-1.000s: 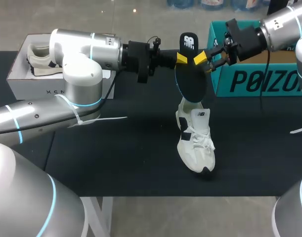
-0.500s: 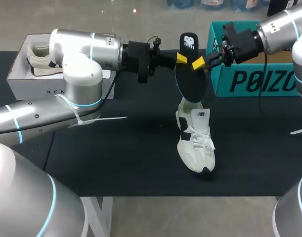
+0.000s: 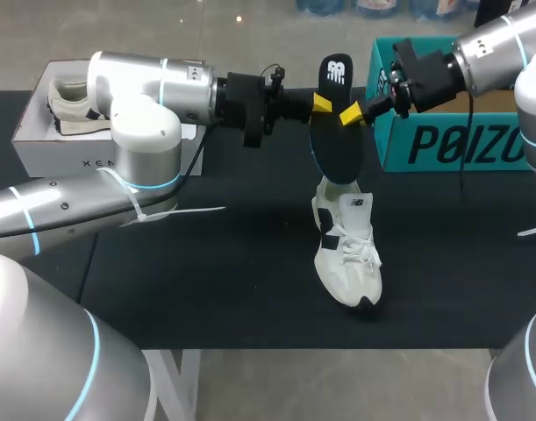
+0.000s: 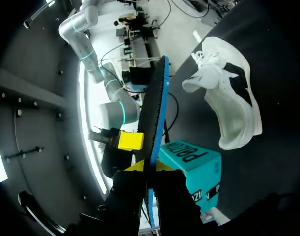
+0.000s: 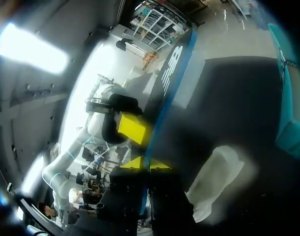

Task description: Take the shoe out of the shoebox, open the shoe tongue, remove and reinsert the insole, then place the shoe into the shoebox

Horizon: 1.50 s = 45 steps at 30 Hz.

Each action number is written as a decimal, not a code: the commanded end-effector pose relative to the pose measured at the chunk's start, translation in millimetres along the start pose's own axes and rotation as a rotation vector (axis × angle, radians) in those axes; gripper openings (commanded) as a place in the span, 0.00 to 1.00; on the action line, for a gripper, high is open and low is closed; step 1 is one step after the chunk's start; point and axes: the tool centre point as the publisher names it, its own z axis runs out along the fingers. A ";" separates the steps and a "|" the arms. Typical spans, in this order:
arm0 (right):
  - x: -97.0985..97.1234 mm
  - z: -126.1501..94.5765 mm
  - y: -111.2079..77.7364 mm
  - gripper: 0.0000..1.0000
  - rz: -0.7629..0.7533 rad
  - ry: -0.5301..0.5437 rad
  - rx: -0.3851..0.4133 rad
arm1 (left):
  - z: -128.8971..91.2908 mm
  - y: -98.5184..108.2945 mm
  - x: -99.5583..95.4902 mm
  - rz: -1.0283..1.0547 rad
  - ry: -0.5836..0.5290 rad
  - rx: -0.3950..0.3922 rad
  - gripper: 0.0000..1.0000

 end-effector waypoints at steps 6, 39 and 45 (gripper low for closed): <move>-1.7 -3.1 -9.0 0.00 0.022 -0.026 -0.029 | -45.7 -36.3 -4.1 -0.299 0.165 0.017 1.00; -2.6 -6.5 -9.1 0.00 0.049 -0.051 -0.044 | -83.4 -83.5 0.0 -0.519 0.192 0.035 1.00; -2.6 -6.5 -9.1 0.00 0.049 -0.051 -0.044 | -83.4 -83.5 0.0 -0.519 0.192 0.035 1.00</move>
